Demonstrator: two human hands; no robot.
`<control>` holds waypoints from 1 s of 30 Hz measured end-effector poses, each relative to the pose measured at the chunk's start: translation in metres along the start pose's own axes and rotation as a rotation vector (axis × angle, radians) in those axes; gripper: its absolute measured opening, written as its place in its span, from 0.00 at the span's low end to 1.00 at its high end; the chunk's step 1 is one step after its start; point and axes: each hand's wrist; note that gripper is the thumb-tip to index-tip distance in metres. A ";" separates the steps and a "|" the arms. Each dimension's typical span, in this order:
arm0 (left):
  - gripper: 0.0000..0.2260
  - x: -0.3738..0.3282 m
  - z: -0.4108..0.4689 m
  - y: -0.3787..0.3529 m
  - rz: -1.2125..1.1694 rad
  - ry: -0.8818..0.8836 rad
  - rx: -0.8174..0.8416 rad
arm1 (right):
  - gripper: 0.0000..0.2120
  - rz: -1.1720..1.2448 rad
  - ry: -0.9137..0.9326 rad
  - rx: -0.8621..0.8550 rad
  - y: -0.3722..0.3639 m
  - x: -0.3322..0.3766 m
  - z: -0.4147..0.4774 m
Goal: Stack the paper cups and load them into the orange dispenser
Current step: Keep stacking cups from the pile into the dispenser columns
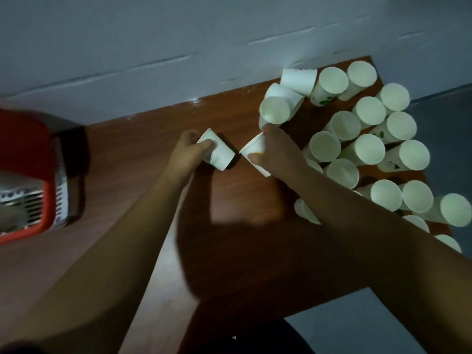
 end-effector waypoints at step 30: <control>0.29 0.108 -0.160 0.356 0.494 -0.298 -0.869 | 0.30 0.250 0.529 0.242 -0.134 0.335 -0.132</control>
Point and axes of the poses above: each hand's wrist, its own z-axis towards the middle knuckle, its own y-axis out of the back of the hand, x = y × z, and after that the axes turned 5 degrees about -y, right-handed
